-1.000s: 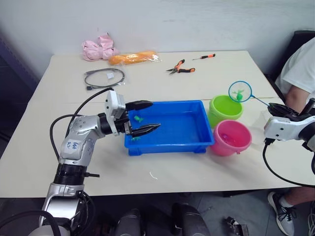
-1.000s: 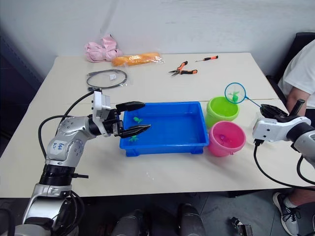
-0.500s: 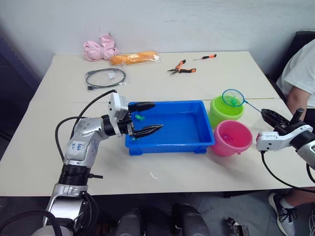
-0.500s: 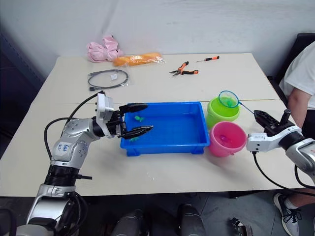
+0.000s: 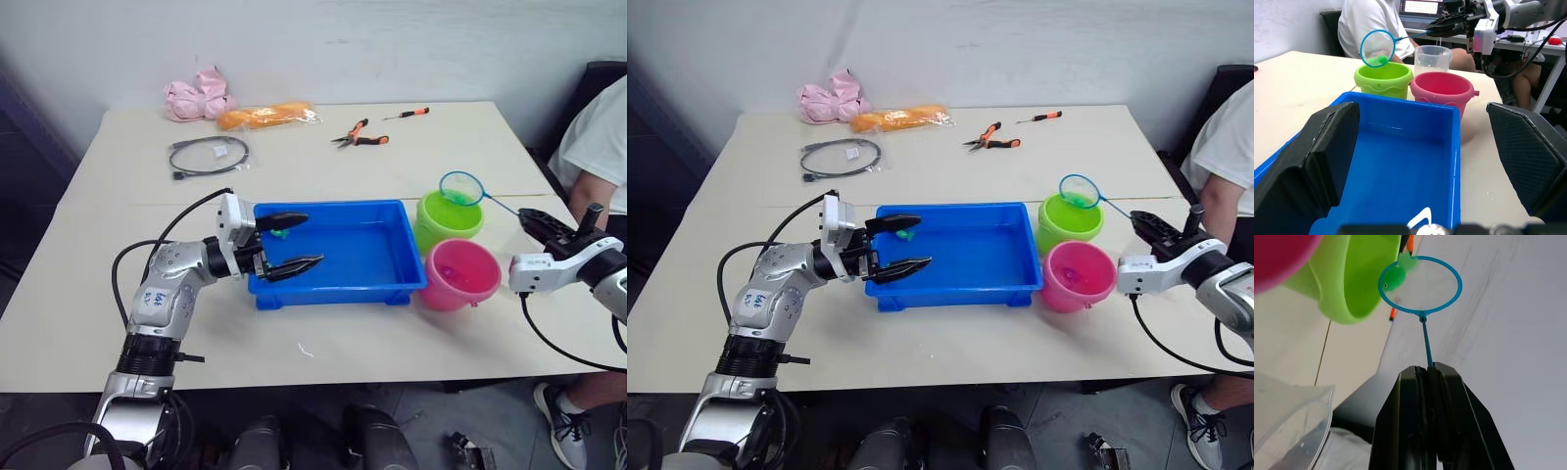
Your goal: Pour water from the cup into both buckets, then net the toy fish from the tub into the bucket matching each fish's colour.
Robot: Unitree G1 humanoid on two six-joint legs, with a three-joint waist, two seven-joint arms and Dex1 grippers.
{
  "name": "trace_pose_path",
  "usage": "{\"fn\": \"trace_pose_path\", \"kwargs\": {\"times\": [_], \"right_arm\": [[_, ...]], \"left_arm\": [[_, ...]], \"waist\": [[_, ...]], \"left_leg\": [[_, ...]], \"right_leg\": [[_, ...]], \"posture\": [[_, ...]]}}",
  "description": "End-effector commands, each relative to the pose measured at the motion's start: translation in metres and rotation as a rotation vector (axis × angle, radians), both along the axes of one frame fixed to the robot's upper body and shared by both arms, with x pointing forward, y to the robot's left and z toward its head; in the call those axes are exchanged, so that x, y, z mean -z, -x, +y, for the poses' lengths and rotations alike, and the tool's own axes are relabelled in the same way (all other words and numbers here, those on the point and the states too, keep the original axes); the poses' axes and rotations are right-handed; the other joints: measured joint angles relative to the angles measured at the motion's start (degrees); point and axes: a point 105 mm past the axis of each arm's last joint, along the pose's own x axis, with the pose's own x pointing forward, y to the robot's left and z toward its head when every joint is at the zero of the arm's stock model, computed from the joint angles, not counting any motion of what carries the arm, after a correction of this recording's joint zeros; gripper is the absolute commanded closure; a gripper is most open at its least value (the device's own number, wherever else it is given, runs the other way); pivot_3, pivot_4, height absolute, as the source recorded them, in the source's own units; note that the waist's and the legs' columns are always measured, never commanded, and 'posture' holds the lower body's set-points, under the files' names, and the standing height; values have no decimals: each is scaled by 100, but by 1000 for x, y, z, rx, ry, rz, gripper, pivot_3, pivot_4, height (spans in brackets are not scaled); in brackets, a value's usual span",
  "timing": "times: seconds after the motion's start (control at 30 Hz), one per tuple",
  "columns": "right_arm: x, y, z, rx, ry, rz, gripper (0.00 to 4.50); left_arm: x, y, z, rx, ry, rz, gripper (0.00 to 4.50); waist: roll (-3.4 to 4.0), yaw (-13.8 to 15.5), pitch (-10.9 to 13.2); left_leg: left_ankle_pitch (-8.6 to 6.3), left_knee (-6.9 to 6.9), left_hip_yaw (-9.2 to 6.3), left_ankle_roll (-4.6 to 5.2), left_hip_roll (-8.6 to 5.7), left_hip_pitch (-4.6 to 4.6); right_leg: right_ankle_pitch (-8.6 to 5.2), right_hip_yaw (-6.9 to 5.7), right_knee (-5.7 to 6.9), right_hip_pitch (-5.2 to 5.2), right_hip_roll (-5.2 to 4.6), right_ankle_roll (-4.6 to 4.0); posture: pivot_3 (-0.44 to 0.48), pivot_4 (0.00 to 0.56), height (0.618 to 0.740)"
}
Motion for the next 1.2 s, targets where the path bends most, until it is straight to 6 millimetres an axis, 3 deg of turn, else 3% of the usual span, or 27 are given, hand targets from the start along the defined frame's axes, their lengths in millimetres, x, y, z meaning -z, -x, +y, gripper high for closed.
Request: {"fn": "trace_pose_path", "kwargs": {"times": [0.03,0.17,0.3,0.4,0.5,0.7,0.97,1.2], "right_arm": [[-9,7,7,-53,5,-15,4500],[-18,8,-1,-22,-35,-62,4500],[-47,10,18,-90,-254,-116,4500],[-52,10,53,-206,-537,41,4500],[-31,20,102,-361,-730,355,4500],[22,30,149,-319,-777,846,4500],[50,7,189,-272,-736,906,4500],[58,-11,216,-267,-580,926,4500]], "left_arm": [[-10,2,2,-3,5,-51,61],[-10,2,4,-12,8,-51,61],[-11,3,13,-32,-5,-66,61],[-12,5,38,-78,-21,-61,61],[-6,9,64,-120,-60,-46,61],[5,23,115,-265,-138,18,61],[8,36,141,-370,-191,17,61],[6,38,134,-335,-228,12,61]], "waist": [[0,12,0],[0,-9,0],[0,-41,0],[-1,-136,0],[-1,-157,0],[0,-133,0],[-1,-130,0],[-1,-154,0]], "left_leg": [[0,0,0,1,-1,0],[0,0,0,1,-1,1],[1,0,1,-1,3,4],[2,-2,0,-3,7,6],[0,-4,-7,-7,17,10],[-9,0,-12,10,9,6],[-20,1,-20,14,0,-2],[-22,0,-16,9,1,-6]], "right_leg": [[0,1,0,0,-1,0],[0,5,0,1,-1,0],[0,8,2,1,1,0],[0,11,3,1,3,0],[-1,8,2,3,4,-3],[-2,-4,1,5,-21,-4],[-3,-16,-1,0,-41,-7],[-5,-27,4,-7,-36,-11]], "posture": [[0,150,740],[0,150,740],[0,150,740],[0,150,740],[0,150,740],[0,150,740],[0,150,740],[0,150,740]]}}
